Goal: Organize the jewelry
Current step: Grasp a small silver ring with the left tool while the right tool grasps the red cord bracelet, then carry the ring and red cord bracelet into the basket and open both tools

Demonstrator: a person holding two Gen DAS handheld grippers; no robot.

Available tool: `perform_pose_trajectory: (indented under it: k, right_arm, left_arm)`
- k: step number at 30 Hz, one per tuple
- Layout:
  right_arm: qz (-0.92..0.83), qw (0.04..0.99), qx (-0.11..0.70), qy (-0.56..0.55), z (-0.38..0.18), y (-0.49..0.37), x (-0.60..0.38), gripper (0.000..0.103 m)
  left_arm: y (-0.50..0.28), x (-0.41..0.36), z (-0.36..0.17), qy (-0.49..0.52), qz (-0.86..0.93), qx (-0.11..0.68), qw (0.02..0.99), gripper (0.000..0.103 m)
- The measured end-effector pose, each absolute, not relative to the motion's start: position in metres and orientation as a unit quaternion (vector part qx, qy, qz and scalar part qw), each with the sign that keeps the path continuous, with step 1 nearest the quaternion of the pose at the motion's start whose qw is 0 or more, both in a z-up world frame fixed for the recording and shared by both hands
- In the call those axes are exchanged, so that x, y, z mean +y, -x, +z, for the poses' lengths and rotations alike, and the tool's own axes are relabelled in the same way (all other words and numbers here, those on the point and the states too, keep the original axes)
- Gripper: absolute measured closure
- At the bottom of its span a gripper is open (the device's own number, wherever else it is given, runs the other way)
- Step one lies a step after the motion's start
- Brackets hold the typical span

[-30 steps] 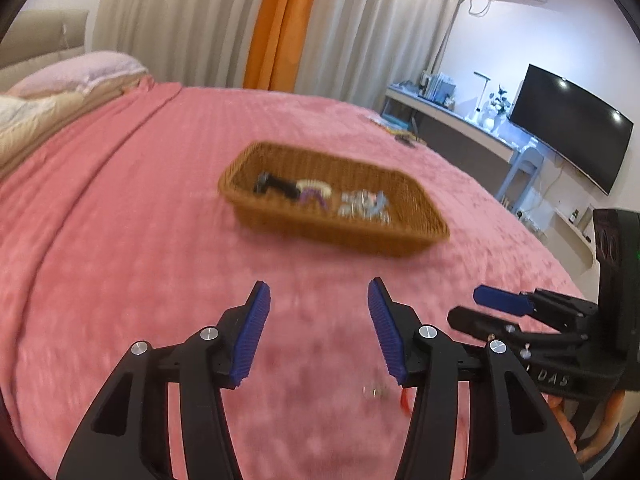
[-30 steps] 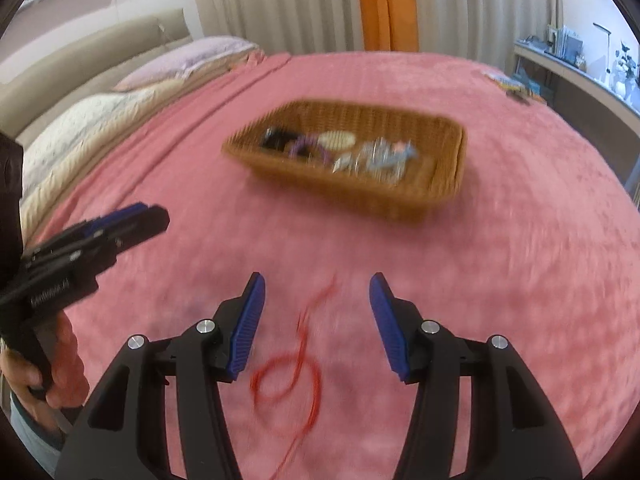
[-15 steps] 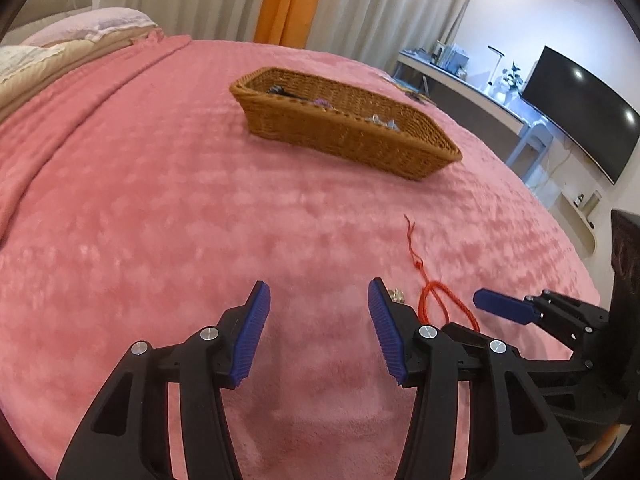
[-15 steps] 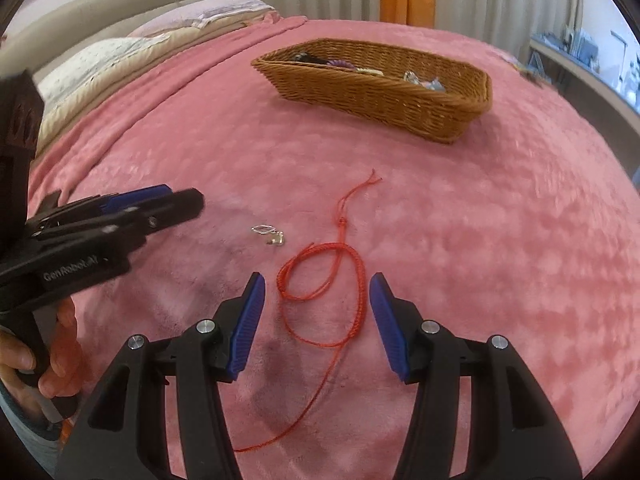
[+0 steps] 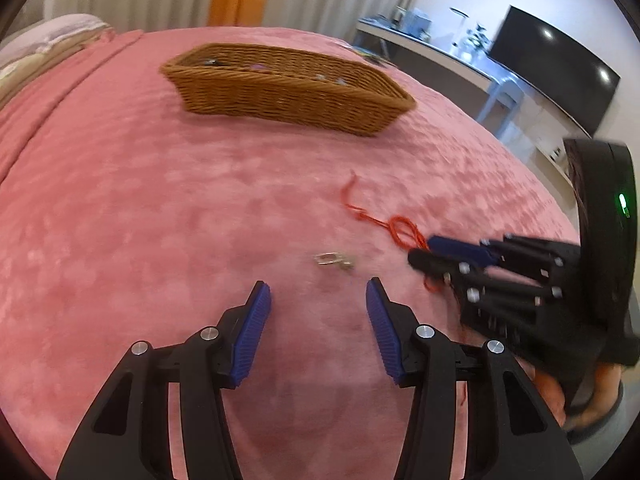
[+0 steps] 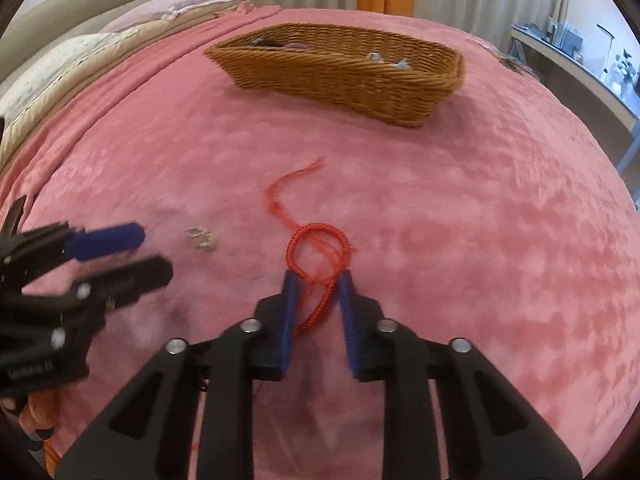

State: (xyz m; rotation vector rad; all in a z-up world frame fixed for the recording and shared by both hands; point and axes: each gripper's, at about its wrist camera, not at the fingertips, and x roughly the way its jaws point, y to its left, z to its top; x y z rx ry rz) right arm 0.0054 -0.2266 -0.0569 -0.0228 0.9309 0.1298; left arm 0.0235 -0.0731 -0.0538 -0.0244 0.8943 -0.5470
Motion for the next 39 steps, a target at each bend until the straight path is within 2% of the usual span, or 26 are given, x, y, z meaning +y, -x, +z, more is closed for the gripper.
perform_pose_trajectory:
  k: [4, 10, 12, 13, 15, 17, 18, 19, 33, 35, 36, 37, 38, 39]
  right_arm:
    - [0.071, 0.891, 0.448, -0.019, -0.059, -0.011, -0.248, 0.085]
    - [0.093, 0.893, 0.440, -0.027, -0.060, -0.011, -0.252, 0.085]
    - [0.098, 0.893, 0.438, -0.025, -0.060, -0.011, -0.250, 0.085]
    - [0.102, 0.894, 0.436, -0.026, -0.060, -0.011, -0.249, 0.083]
    - [0.109, 0.894, 0.434, -0.031, -0.060, -0.010, -0.249, 0.077]
    - [0.118, 0.895, 0.429, -0.039, -0.059, -0.007, -0.252, 0.069]
    - [0.121, 0.896, 0.426, -0.042, -0.058, -0.005, -0.253, 0.060]
    - [0.120, 0.898, 0.421, -0.043, -0.057, -0.003, -0.253, 0.057]
    - [0.093, 0.894, 0.438, 0.011, -0.062, -0.019, -0.232, 0.057]
    - [0.094, 0.894, 0.439, 0.023, -0.063, -0.019, -0.228, 0.060]
    - [0.108, 0.893, 0.437, 0.023, -0.063, -0.018, -0.227, 0.074]
    - [0.124, 0.891, 0.437, 0.021, -0.064, -0.016, -0.226, 0.082]
    - [0.128, 0.890, 0.436, 0.022, -0.064, -0.015, -0.225, 0.085]
    - [0.131, 0.890, 0.435, 0.025, -0.063, -0.013, -0.224, 0.093]
  left_arm:
    - [-0.033, -0.088, -0.056, 0.013, -0.271, 0.435, 0.858, 0.056]
    - [-0.037, -0.110, -0.062, -0.043, -0.255, 0.427, 0.867, 0.056]
    - [-0.038, -0.111, -0.062, -0.051, -0.245, 0.423, 0.871, 0.070]
    - [-0.038, -0.110, -0.063, -0.047, -0.245, 0.422, 0.872, 0.071]
    - [-0.039, -0.105, -0.062, -0.034, -0.247, 0.421, 0.872, 0.083]
    - [-0.038, -0.101, -0.062, -0.024, -0.250, 0.419, 0.873, 0.083]
    - [-0.037, -0.100, -0.062, -0.022, -0.251, 0.417, 0.873, 0.084]
    - [-0.037, -0.100, -0.062, -0.022, -0.252, 0.416, 0.874, 0.084]
    - [-0.033, -0.086, -0.059, 0.017, -0.268, 0.396, 0.878, 0.084]
    - [-0.032, -0.086, -0.058, 0.017, -0.271, 0.393, 0.878, 0.084]
    - [-0.031, -0.087, -0.057, 0.016, -0.273, 0.391, 0.879, 0.084]
    - [-0.030, -0.087, -0.057, 0.014, -0.273, 0.389, 0.880, 0.084]
    - [-0.030, -0.087, -0.056, 0.014, -0.272, 0.387, 0.881, 0.084]
    - [-0.029, -0.086, -0.055, 0.015, -0.273, 0.385, 0.881, 0.084]
